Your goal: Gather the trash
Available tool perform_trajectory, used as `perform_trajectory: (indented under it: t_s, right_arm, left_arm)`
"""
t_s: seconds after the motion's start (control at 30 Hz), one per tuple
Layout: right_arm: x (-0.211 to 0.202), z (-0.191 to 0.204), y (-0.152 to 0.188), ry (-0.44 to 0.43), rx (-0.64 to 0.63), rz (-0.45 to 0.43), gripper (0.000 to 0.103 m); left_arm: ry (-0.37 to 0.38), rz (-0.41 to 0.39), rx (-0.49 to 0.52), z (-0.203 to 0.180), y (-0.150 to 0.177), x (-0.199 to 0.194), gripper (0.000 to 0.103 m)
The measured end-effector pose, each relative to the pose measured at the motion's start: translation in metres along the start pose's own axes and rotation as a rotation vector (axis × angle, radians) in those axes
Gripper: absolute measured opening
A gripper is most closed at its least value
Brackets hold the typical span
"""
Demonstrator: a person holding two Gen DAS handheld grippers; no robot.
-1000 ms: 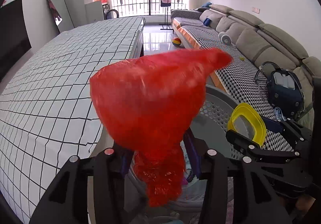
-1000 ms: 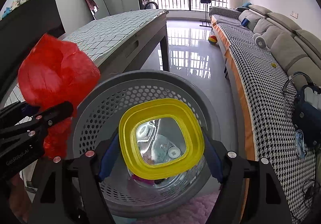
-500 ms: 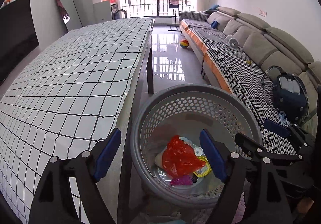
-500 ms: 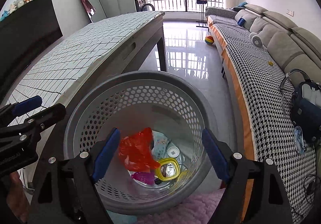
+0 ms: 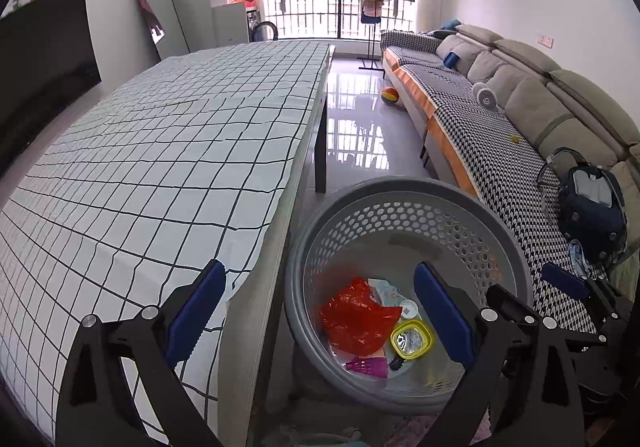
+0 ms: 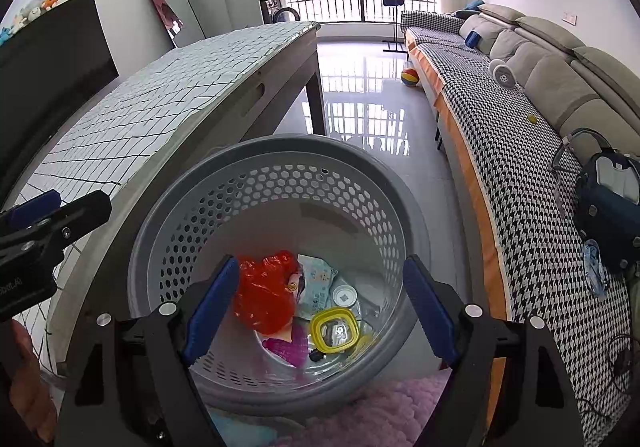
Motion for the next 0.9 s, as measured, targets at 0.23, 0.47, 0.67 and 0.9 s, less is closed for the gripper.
perform_trajectory:
  t_s: [0.23,0.47,0.67,0.9]
  right_arm:
    - [-0.0041,0.0024,0.0010,0.012,0.012,-0.004,0.080]
    - [-0.0056,0.0028,0.0015,0.015,0.033,0.005,0.080]
    - [-0.0075,0.0028,0.0016,0.022,0.038,0.005,0.080]
    - [-0.0081,0.0025,0.0009,0.024,0.038,0.005,0.080]
  left_arm:
    - [-0.020,-0.007,-0.002,0.0017,0.0024,-0.0024,0.097]
    - [-0.041,0.003,-0.012,0.0055,0.0054,-0.0001,0.097]
    - [-0.056,0.019,-0.018,0.0084,0.0095,0.0023,0.097]
    - [-0.075,0.021,-0.024,0.0098,0.0094,0.0025,0.097]
Point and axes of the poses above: each gripper's, at about its wrist camera, not at the fingertips, and x roughly the way its jaws point, z to its left, y to its underside, the point moved 3 cm from there along x, roughly the way its jaws point, and after that the axes turned 15 degrees about -x, right-handed, at the moved point
